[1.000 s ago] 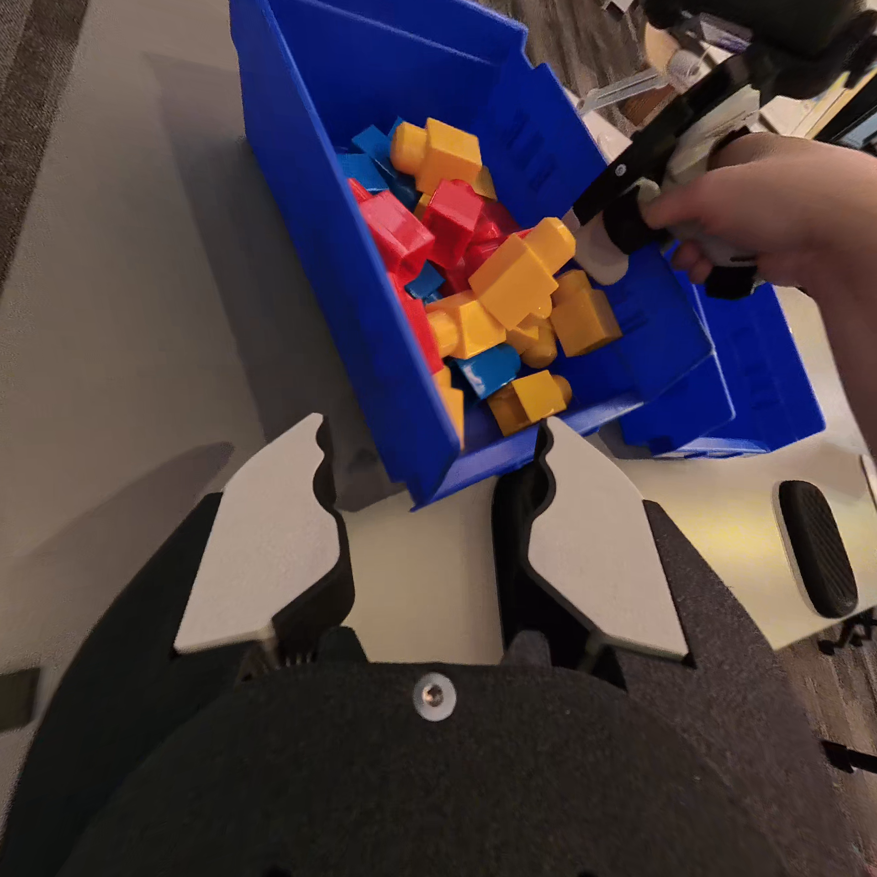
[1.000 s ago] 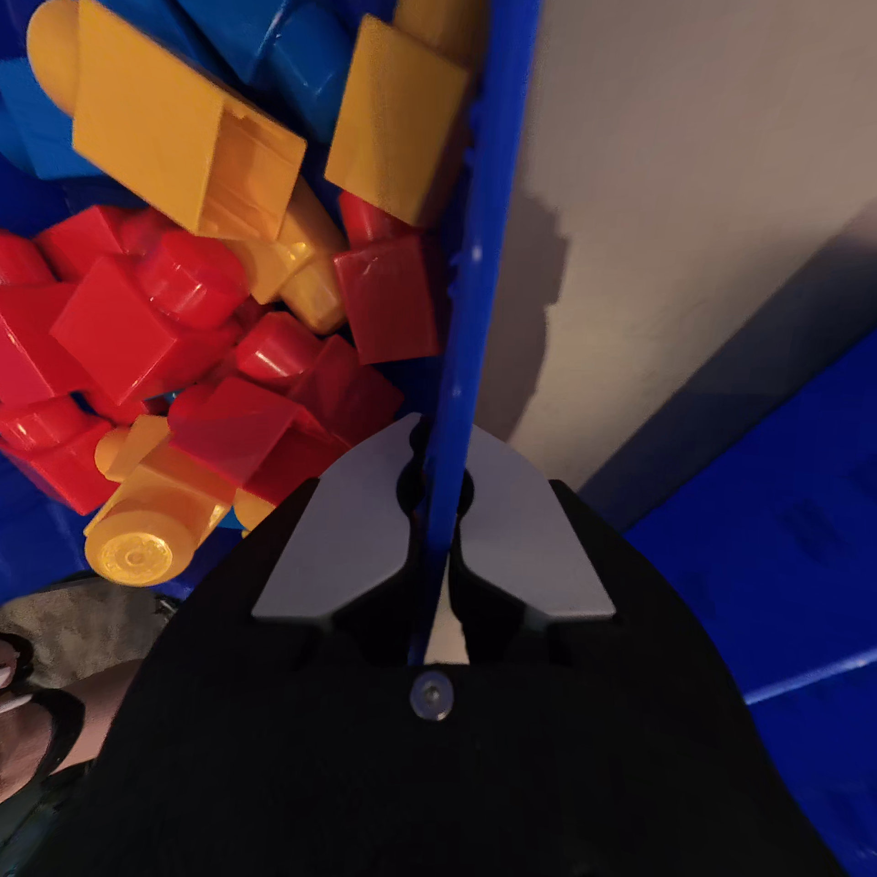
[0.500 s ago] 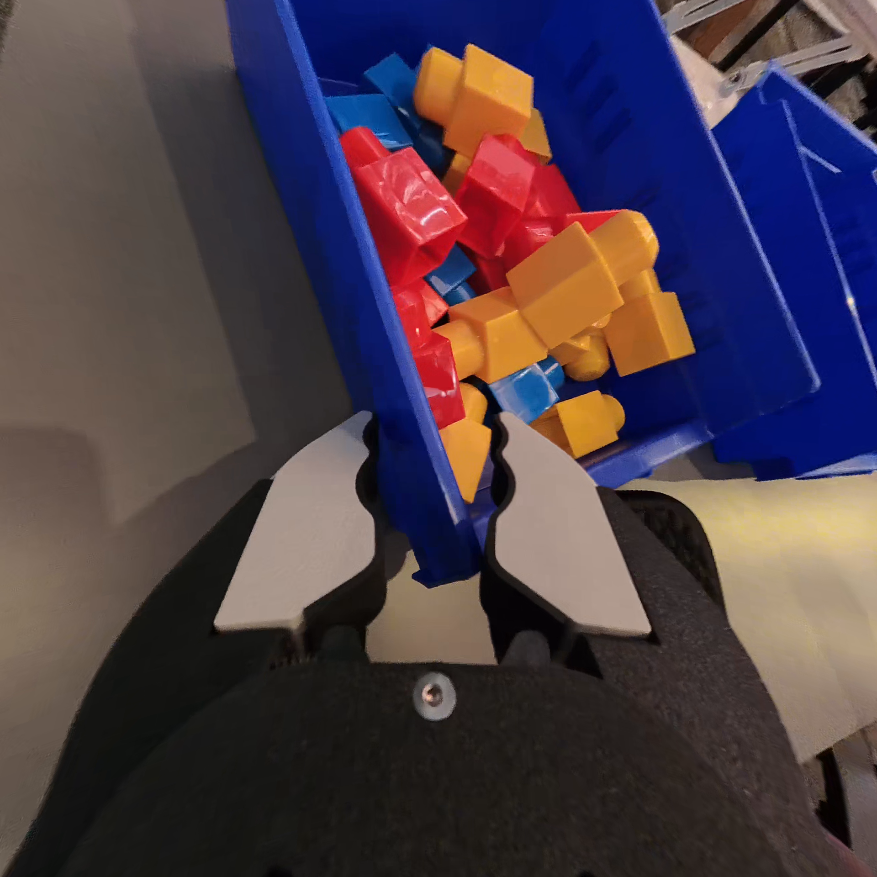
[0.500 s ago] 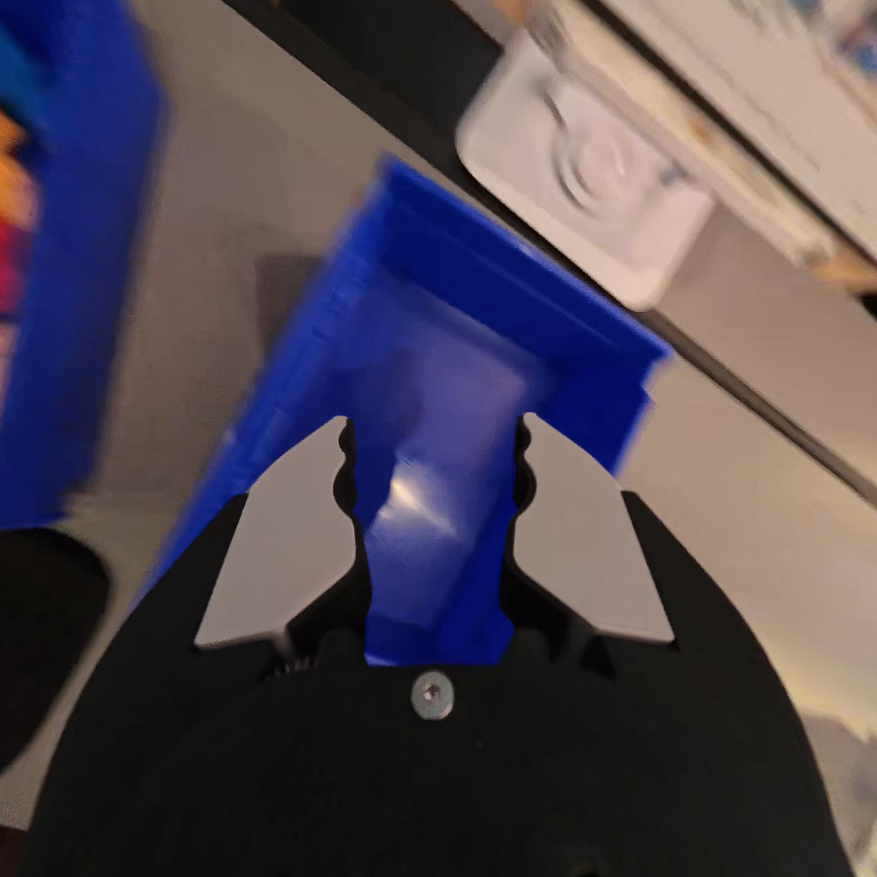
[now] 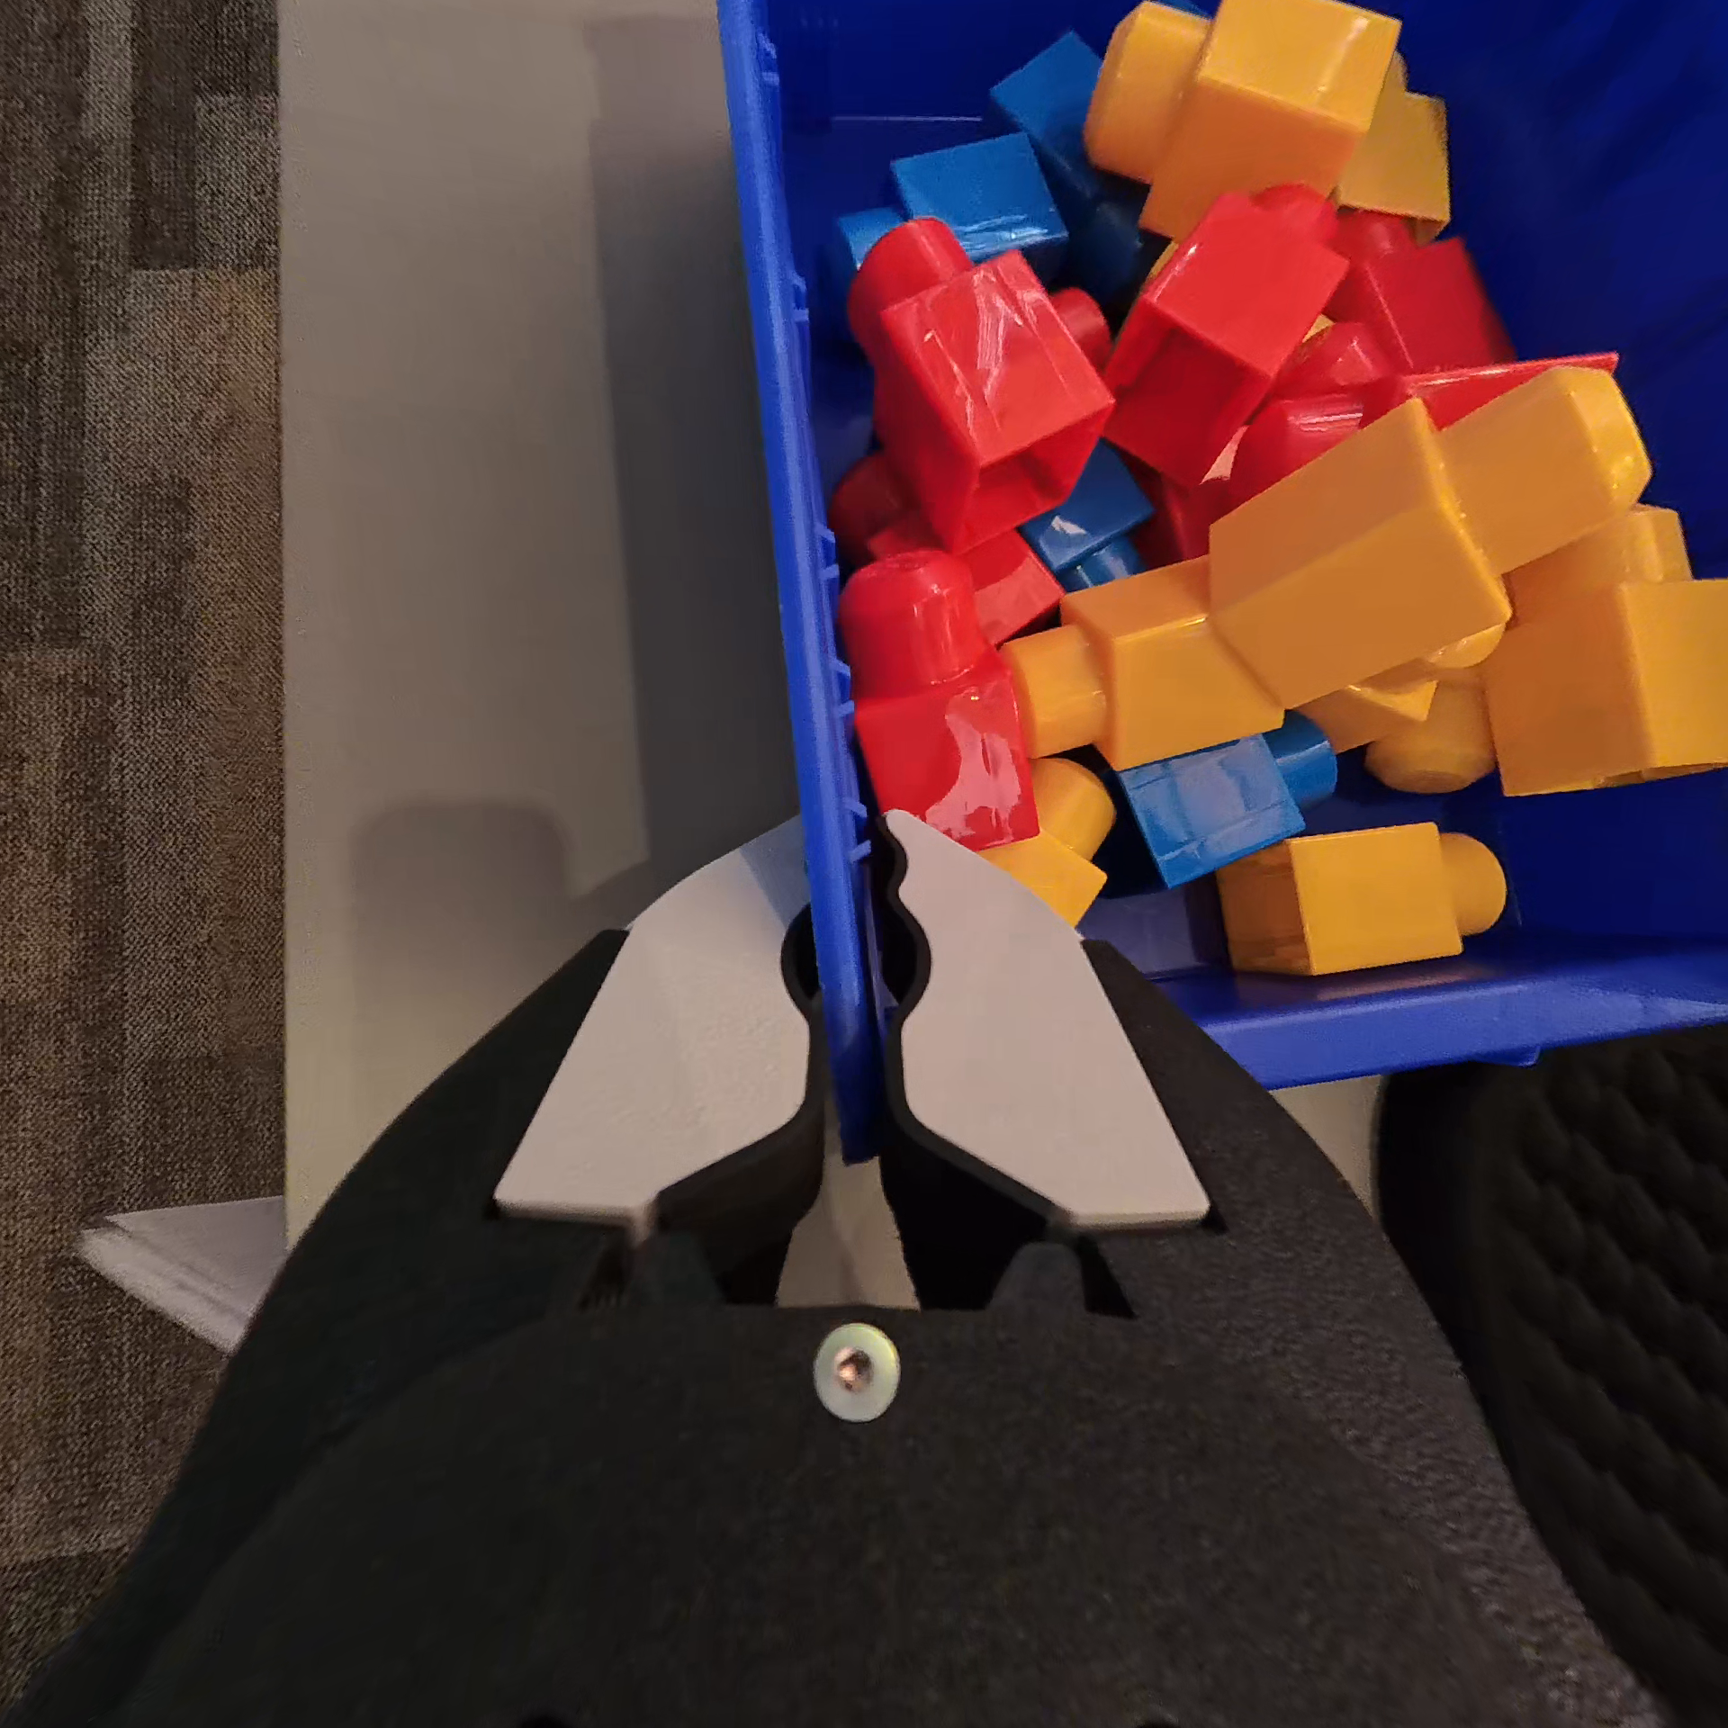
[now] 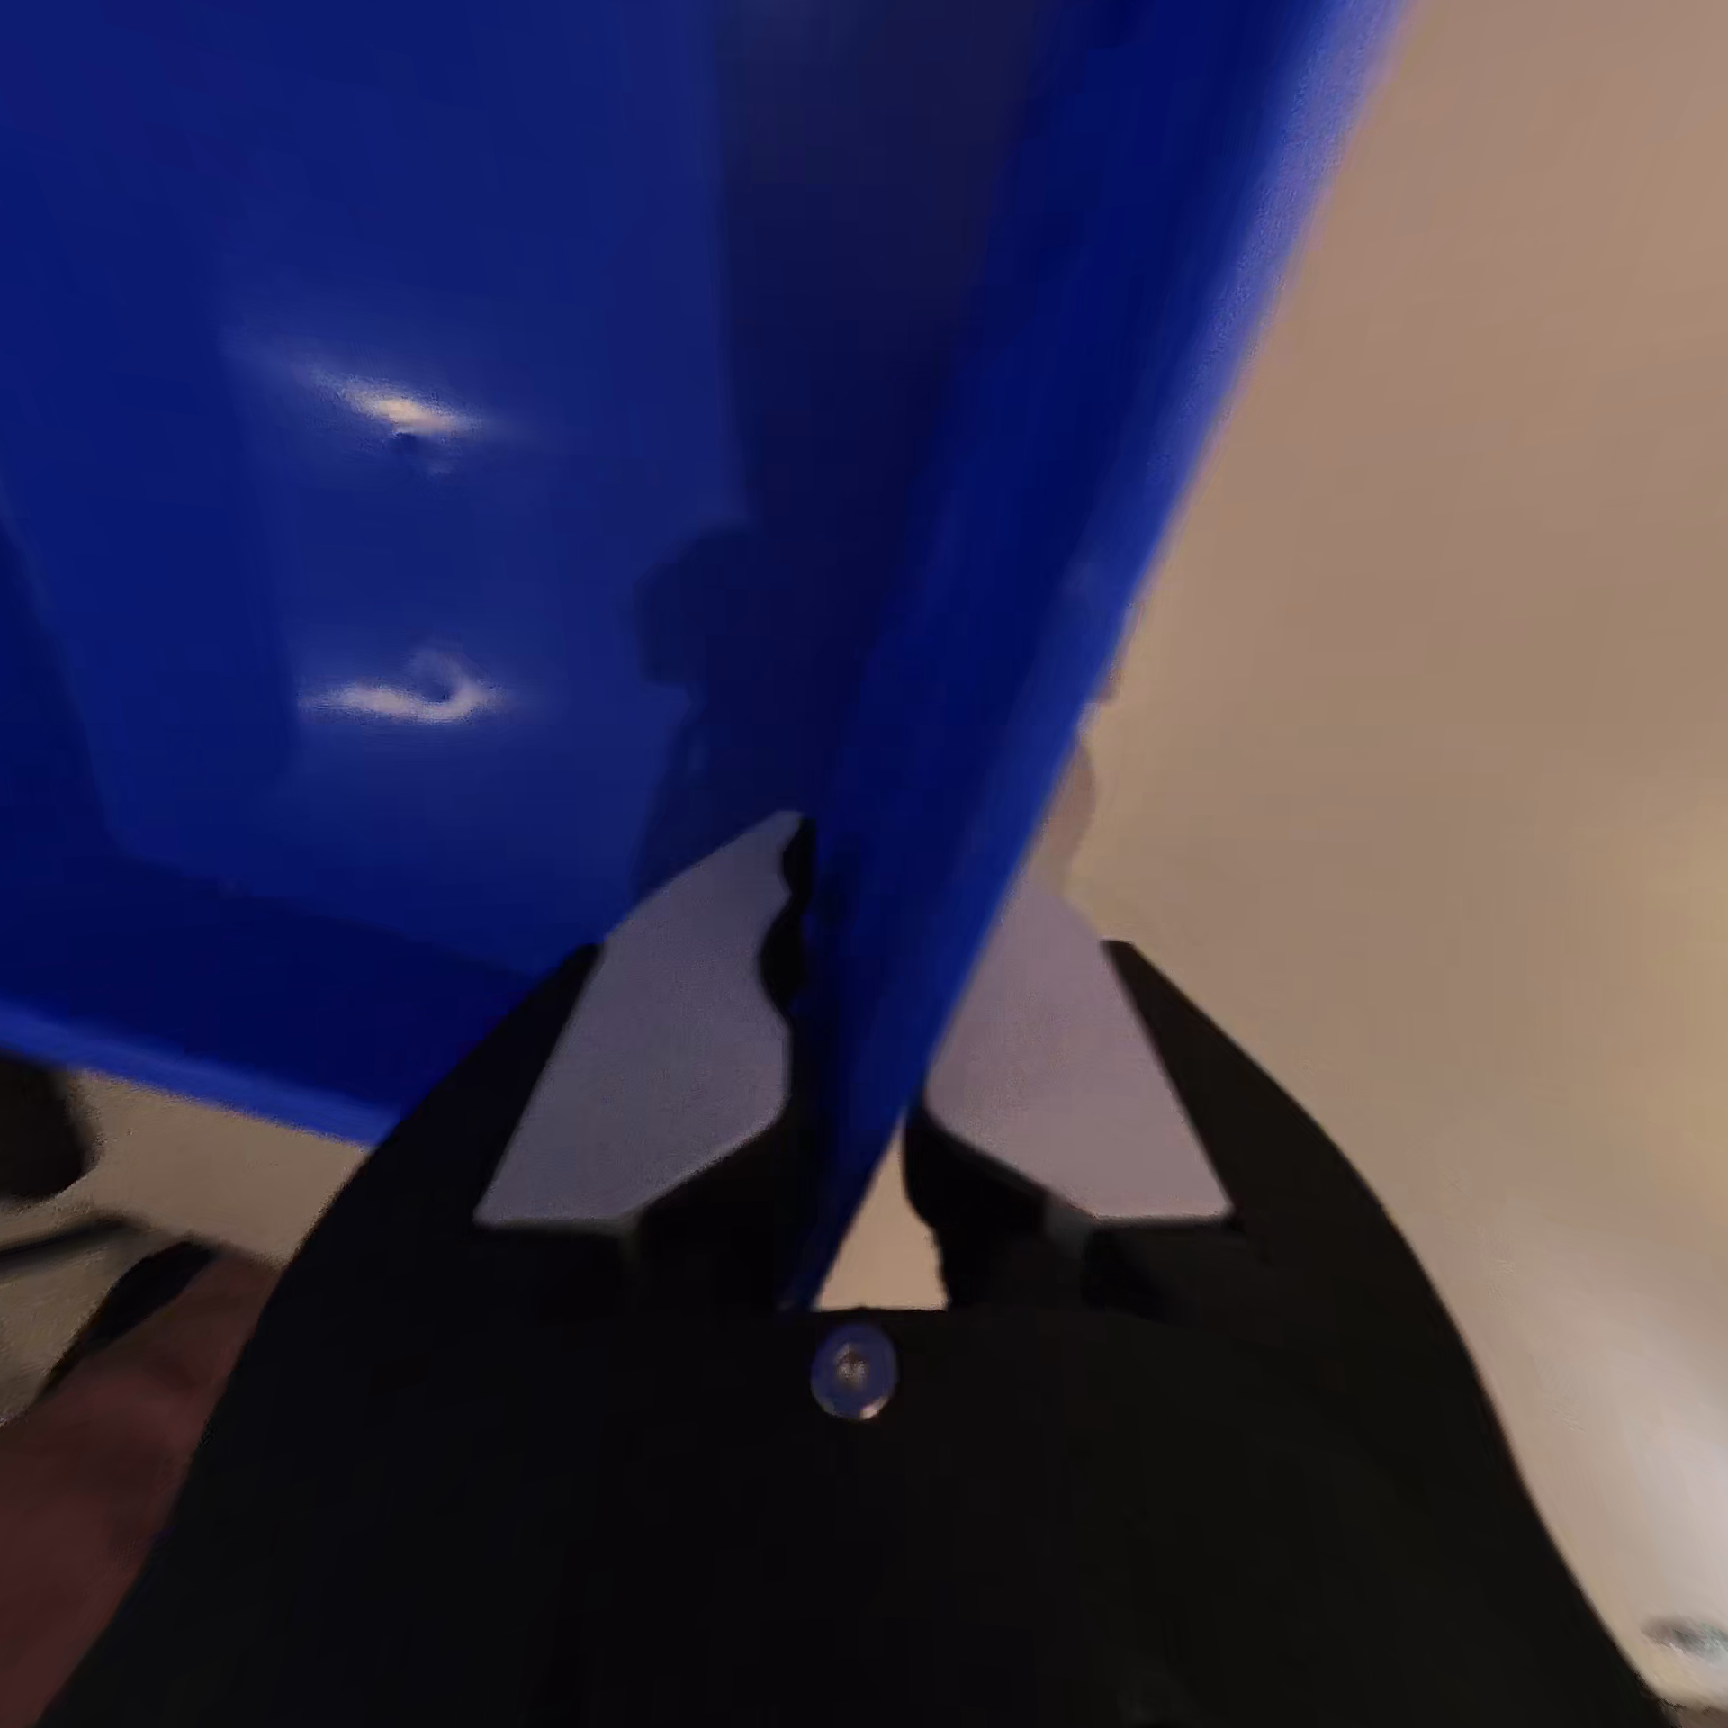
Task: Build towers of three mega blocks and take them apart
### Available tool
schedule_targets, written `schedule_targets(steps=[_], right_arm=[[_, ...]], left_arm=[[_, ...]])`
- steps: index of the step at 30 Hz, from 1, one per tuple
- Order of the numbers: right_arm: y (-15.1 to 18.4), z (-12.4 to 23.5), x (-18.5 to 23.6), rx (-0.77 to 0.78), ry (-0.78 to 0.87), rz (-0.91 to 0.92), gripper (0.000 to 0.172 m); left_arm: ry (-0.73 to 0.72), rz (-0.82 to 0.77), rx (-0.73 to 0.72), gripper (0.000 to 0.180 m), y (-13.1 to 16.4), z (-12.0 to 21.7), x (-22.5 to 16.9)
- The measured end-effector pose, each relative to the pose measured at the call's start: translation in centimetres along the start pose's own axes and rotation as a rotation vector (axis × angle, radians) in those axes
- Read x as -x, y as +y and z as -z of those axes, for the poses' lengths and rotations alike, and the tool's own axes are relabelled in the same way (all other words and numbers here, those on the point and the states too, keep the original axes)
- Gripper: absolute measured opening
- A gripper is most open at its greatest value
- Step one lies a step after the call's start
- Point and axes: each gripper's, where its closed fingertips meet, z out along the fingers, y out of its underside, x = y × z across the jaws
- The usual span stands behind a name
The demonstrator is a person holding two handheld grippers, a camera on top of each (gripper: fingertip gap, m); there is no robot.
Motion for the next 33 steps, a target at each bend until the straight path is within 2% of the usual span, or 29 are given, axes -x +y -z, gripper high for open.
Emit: schedule_targets(steps=[3, 16, 21, 33], right_arm=[[-0.1, 0.0, -0.1, 0.027, -0.020, -0.033, 0.008], [0.2, 0.3, -2.7, 0.002, -0.142, -0.161, 0.004], [1.5, 1.1, -7.0, 0.009, -0.024, -0.175, 0.003], [8.7, 3.3, -20.7, 0.031, 0.016, -0.328, 0.003]], left_arm=[[0.007, 0.007, -0.004, 0.007, -0.2, -0.3, -1.2], [0.022, -0.017, -0.002, 0.008, -1.0, -1.3, -4.4], [0.031, -0.011, -0.007, 0.009, -1.3, -1.7, -5.3], [0.031, -0.011, -0.006, 0.009, -1.7, -2.2, -6.5]])
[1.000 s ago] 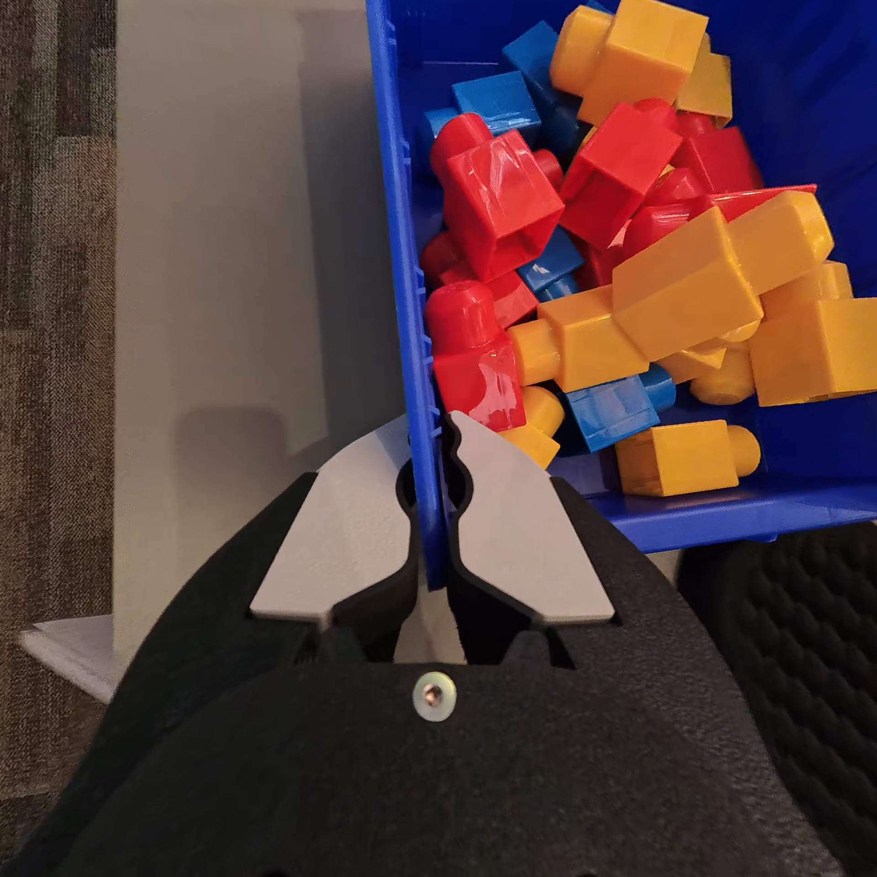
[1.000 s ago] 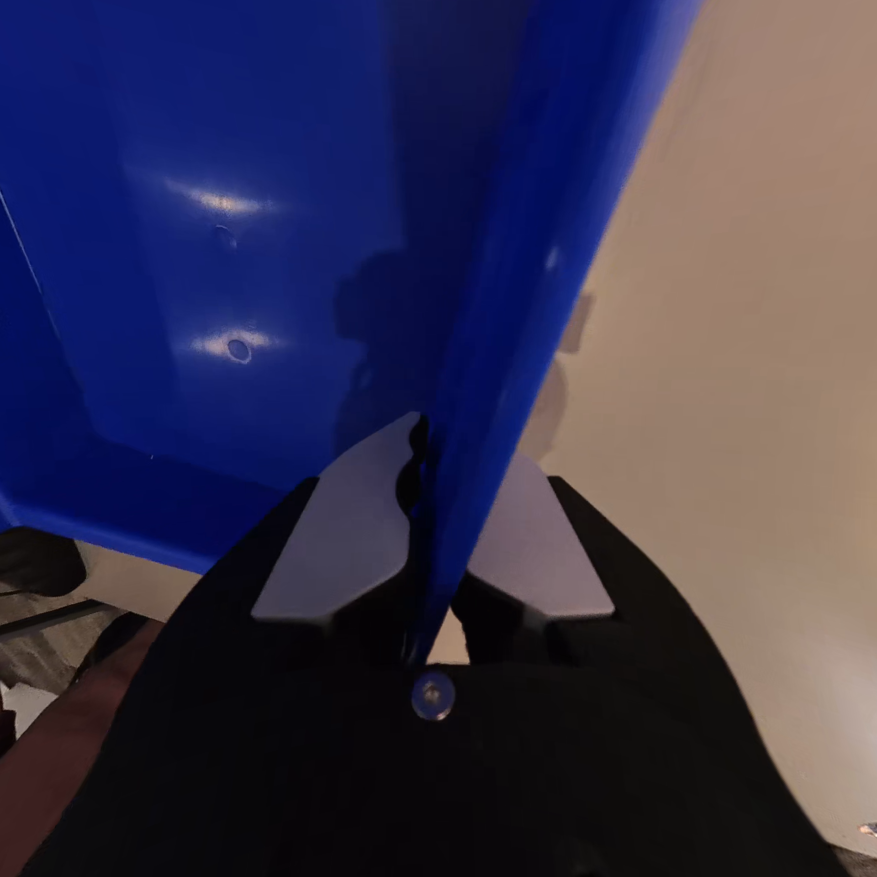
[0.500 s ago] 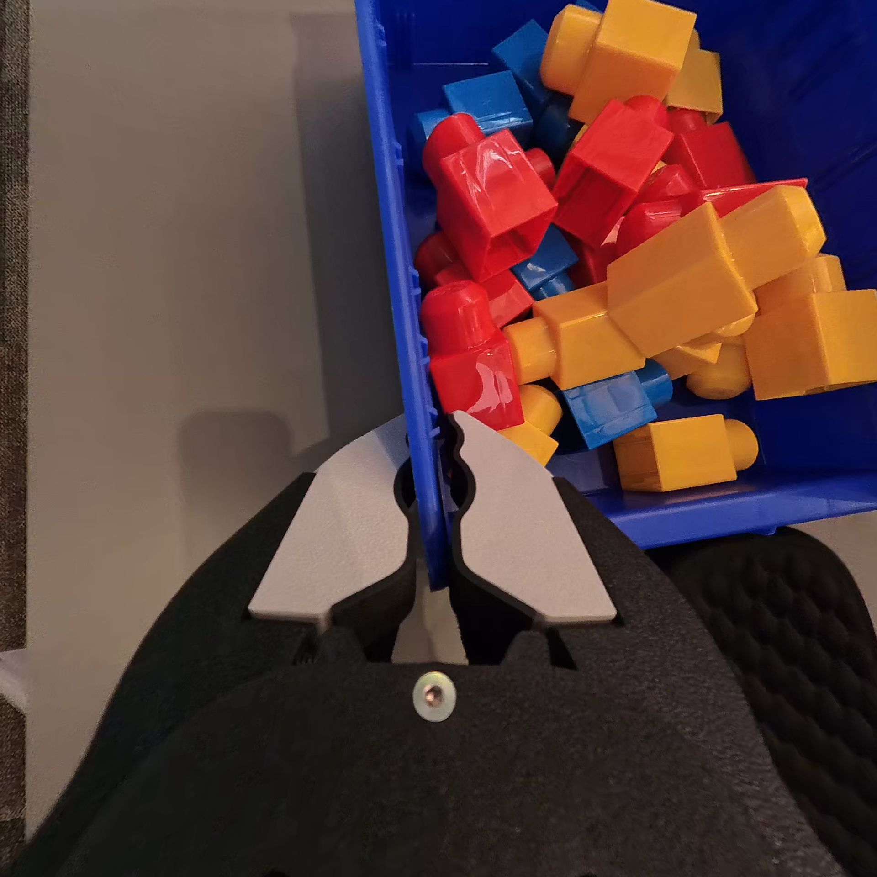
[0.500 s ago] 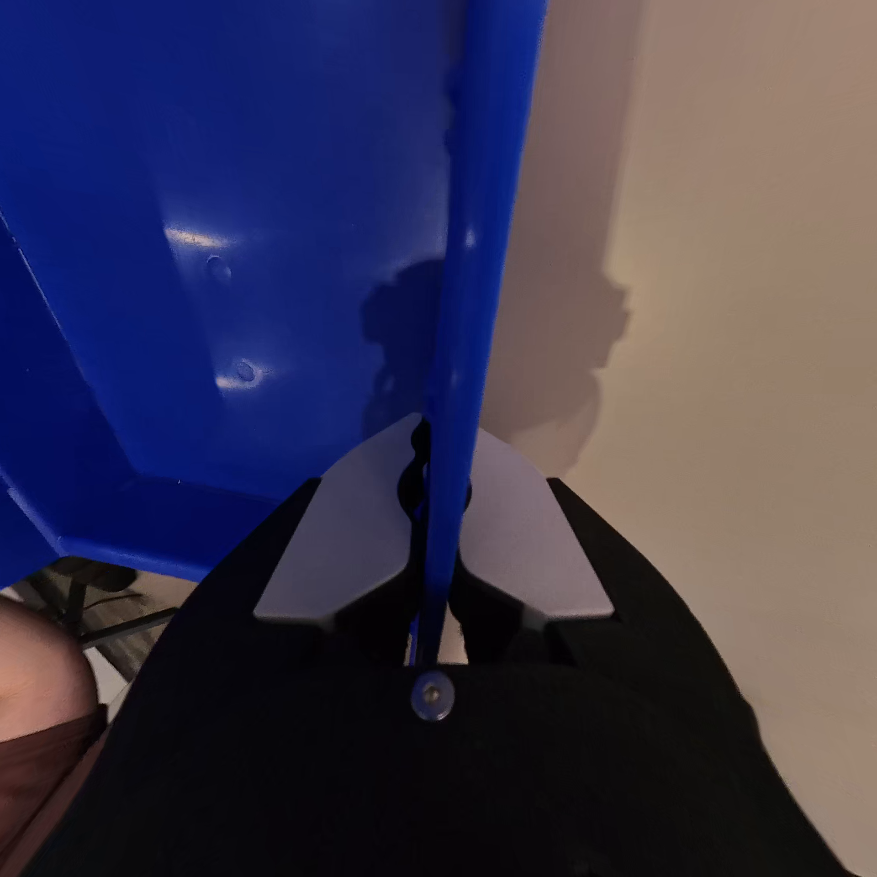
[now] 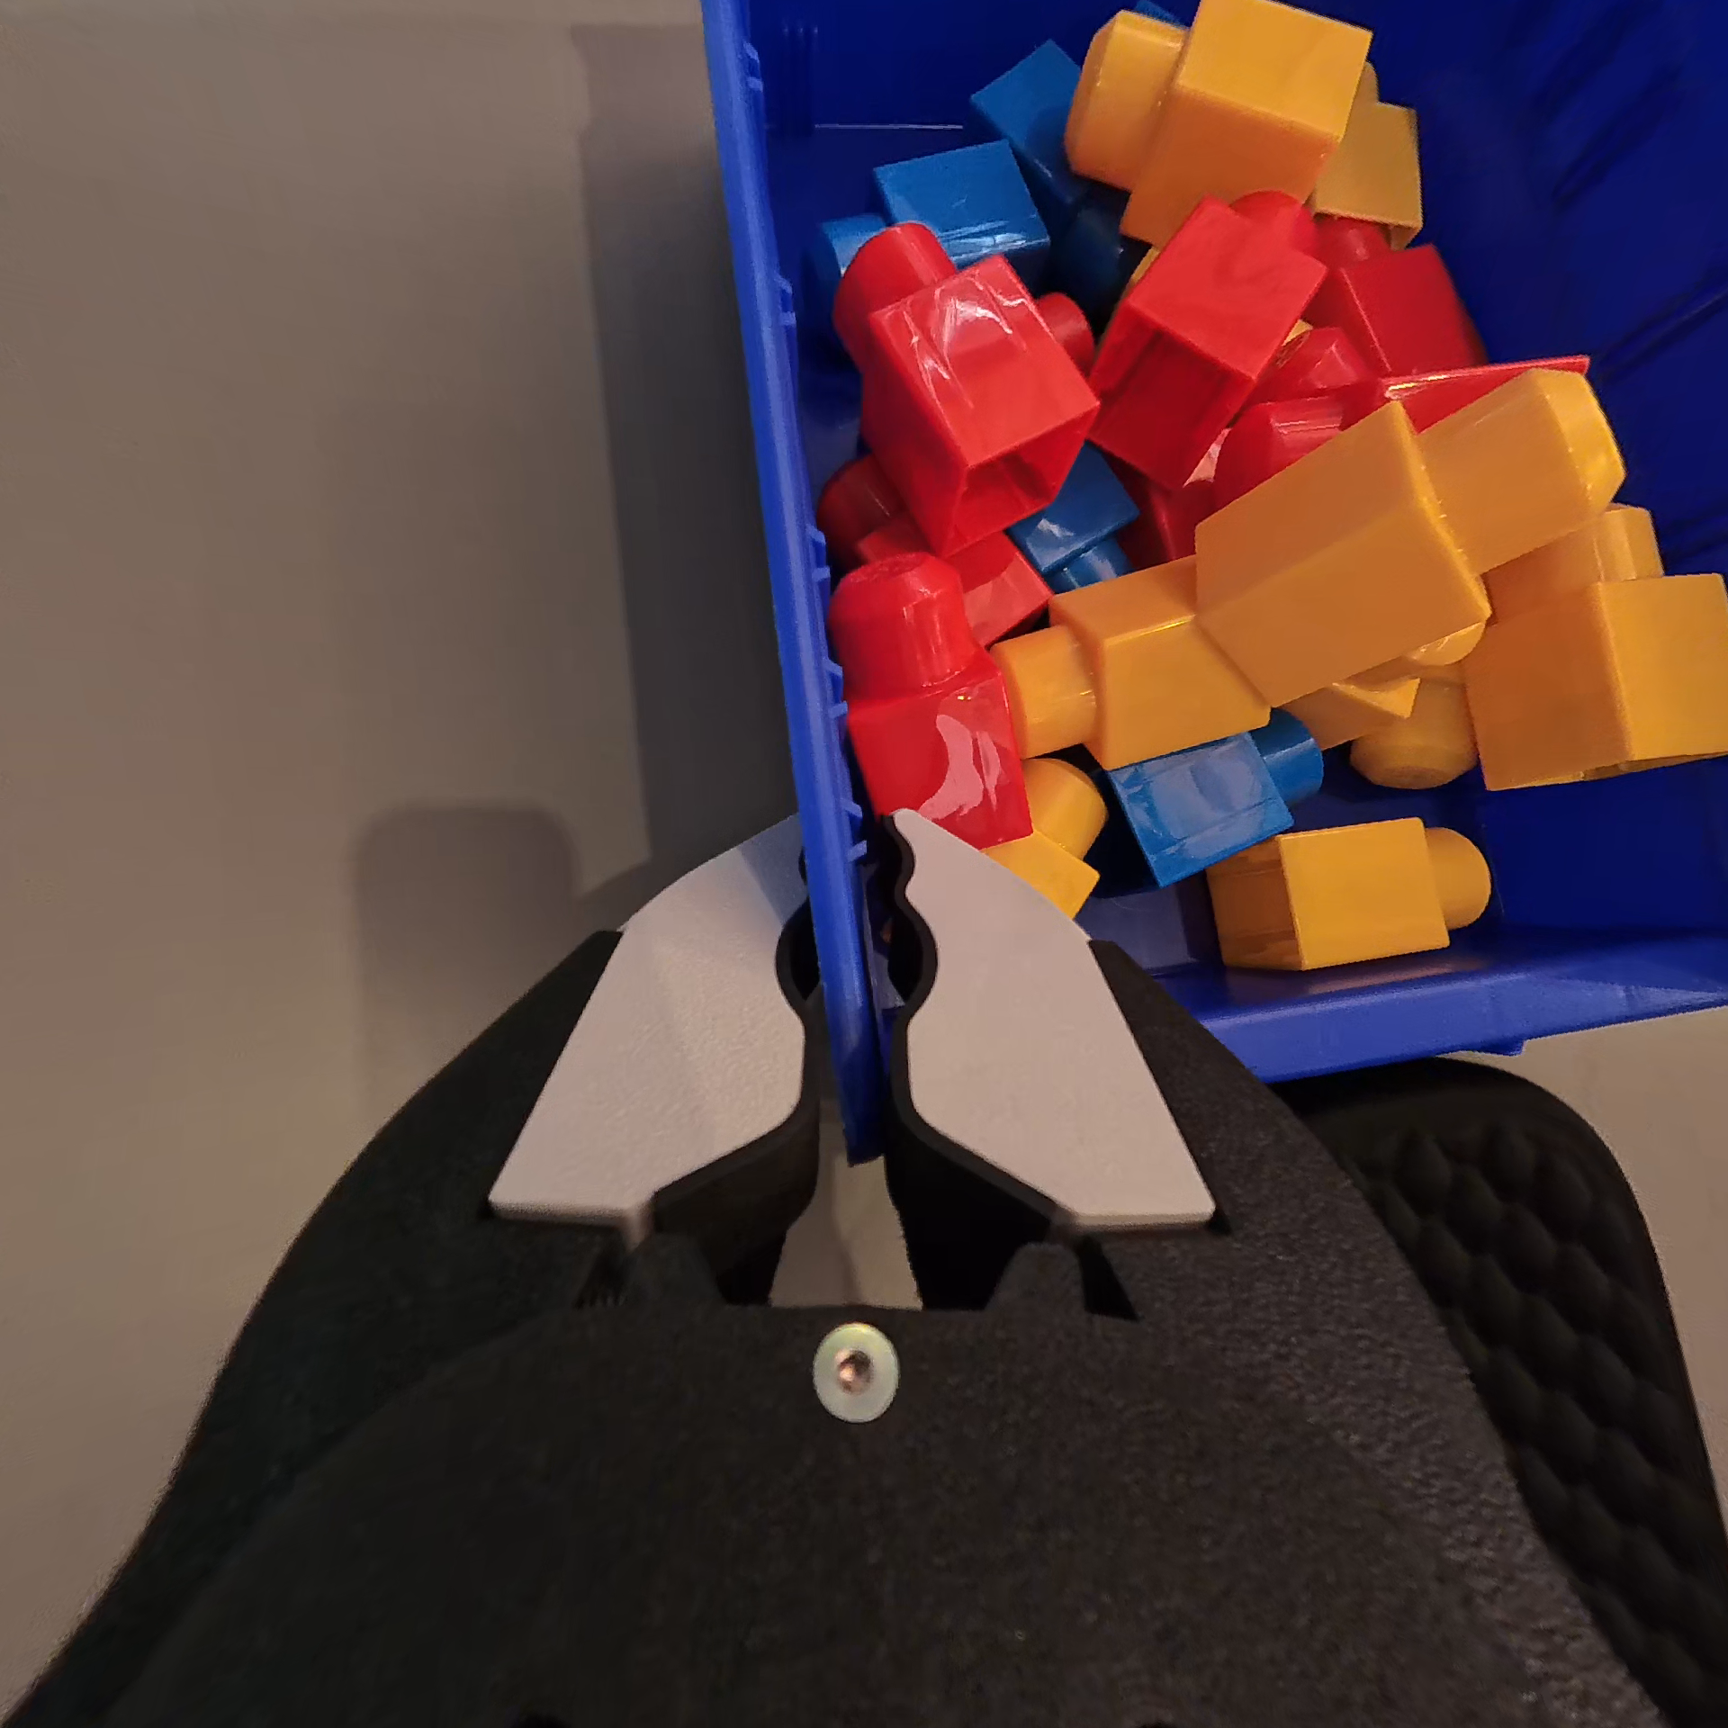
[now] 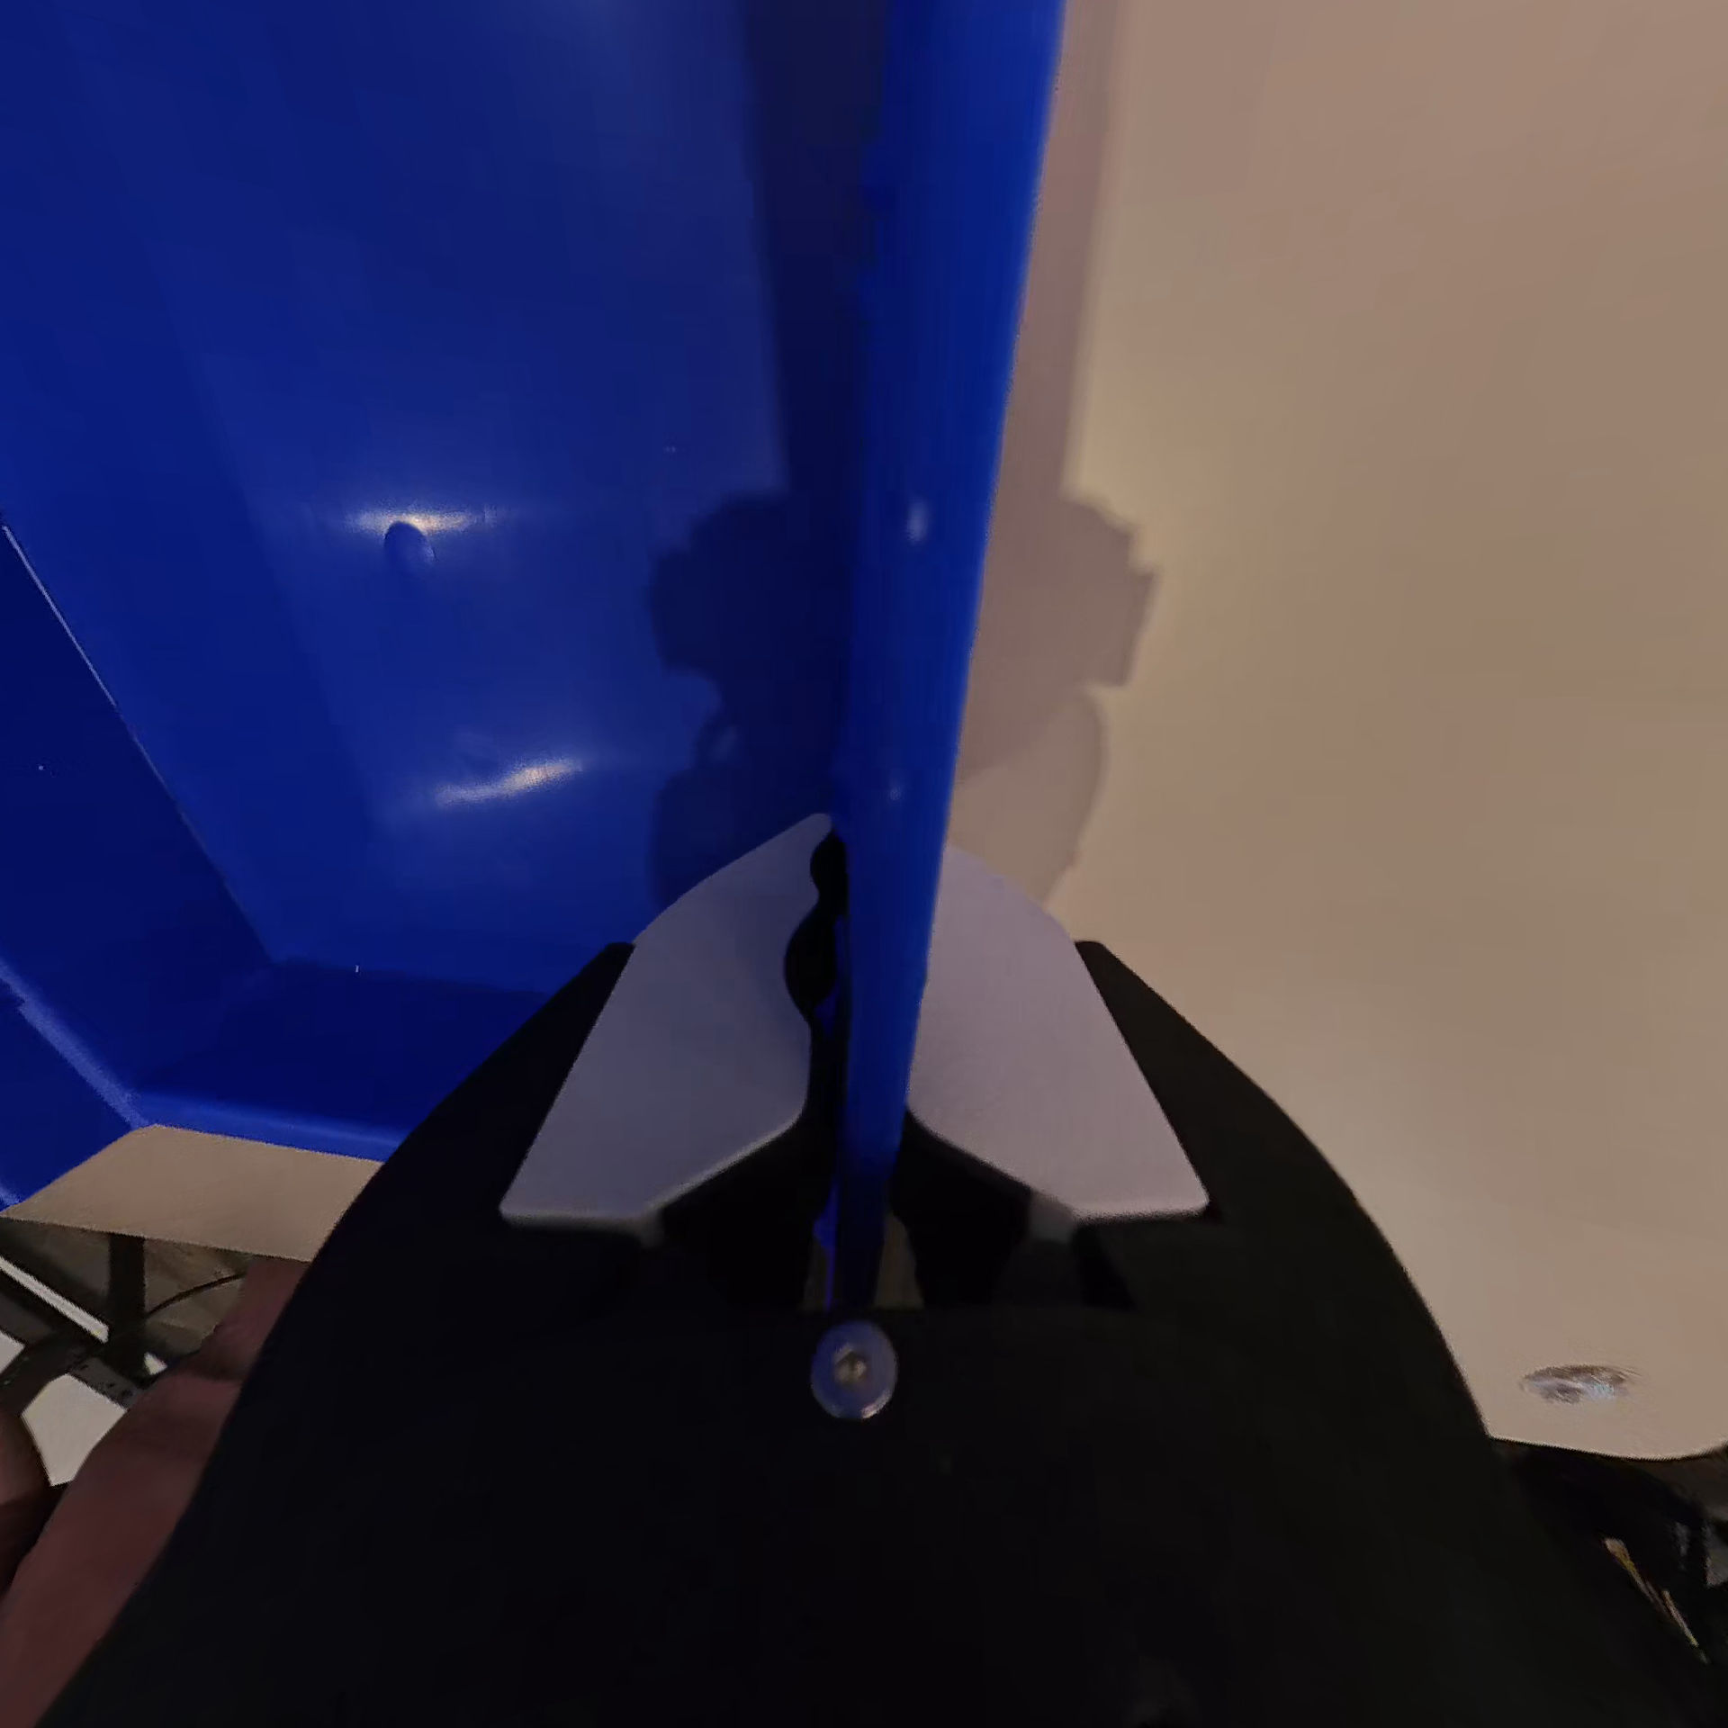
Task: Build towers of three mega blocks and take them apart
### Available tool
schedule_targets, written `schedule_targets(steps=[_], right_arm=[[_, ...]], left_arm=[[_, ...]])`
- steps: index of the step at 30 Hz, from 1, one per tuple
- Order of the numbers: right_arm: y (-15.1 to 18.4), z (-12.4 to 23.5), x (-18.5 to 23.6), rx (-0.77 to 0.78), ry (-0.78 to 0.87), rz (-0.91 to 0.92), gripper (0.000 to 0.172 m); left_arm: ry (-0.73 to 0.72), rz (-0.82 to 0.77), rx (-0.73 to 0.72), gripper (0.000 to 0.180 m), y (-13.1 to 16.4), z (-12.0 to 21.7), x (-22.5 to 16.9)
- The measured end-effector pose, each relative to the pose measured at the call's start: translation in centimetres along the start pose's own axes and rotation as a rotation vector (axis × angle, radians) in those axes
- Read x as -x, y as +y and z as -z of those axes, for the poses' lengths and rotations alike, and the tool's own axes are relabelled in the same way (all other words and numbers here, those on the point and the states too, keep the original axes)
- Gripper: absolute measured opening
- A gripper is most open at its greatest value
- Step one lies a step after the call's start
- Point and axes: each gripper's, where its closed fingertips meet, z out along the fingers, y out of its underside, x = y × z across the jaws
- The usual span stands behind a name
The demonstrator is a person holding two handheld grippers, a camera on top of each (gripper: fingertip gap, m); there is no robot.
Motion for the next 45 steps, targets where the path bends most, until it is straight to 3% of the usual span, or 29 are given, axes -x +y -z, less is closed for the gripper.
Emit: schedule_targets(steps=[8, 13, 15, 17, 20, 24, 25, 28, 31, 34, 37, 41, 45], right_arm=[[1.8, 1.1, -8.5, 0.015, 0.021, -0.060, 0.003], [2.2, 1.1, -10.3, -0.001, -0.008, -0.074, 0.004], [1.7, 1.6, -10.2, -0.066, -0.021, -0.045, 0.006], [0.3, 3.8, -9.6, -0.240, -0.081, -0.043, 0.022], [-0.9, 11.3, -10.3, -0.589, -0.088, -0.047, 0.038], [0.6, 27.2, -9.1, -1.111, -0.045, -0.010, 0.054], [1.4, 31.6, -7.7, -1.246, -0.046, 0.011, 0.055], [4.5, 42.4, -1.4, -1.565, -0.045, 0.111, 0.064], [6.5, 48.6, 5.9, -1.717, -0.018, 0.227, 0.075], [6.7, 50.6, 12.8, -1.726, 0.010, 0.322, 0.081], [5.8, 49.5, 18.6, -1.645, -0.018, 0.385, 0.088], [3.5, 45.3, 22.6, -1.564, -0.006, 0.387, 0.108], [0.4, 37.3, 23.4, -1.431, 0.054, 0.355, 0.115]], left_arm=[[0.006, 0.015, -0.004, 0.009, -0.1, -0.2, -0.1], [0.011, 0.036, -0.009, 0.010, -0.2, -0.2, -0.2], [0.053, 0.087, -0.041, 0.018, -0.6, 0.0, -0.3], [0.086, 0.190, -0.174, 0.027, -2.0, 1.9, 0.6], [0.128, 0.251, -0.458, 0.040, -5.5, 9.2, 2.9], [0.174, 0.153, -0.813, 0.036, -13.2, 23.9, 3.4], [0.166, 0.106, -0.852, 0.037, -15.3, 27.1, 2.5], [0.126, -0.044, -0.891, 0.063, -21.5, 33.8, -2.0], [0.134, -0.146, -0.909, 0.080, -26.8, 37.2, -8.7], [0.075, -0.218, -0.923, 0.099, -30.5, 37.8, -15.1], [0.017, -0.273, -0.930, 0.105, -32.6, 36.2, -20.8], [0.123, -0.265, -0.824, 0.115, -32.2, 30.2, -27.6], [0.106, -0.206, -0.730, 0.125, -30.0, 21.8, -30.1]])
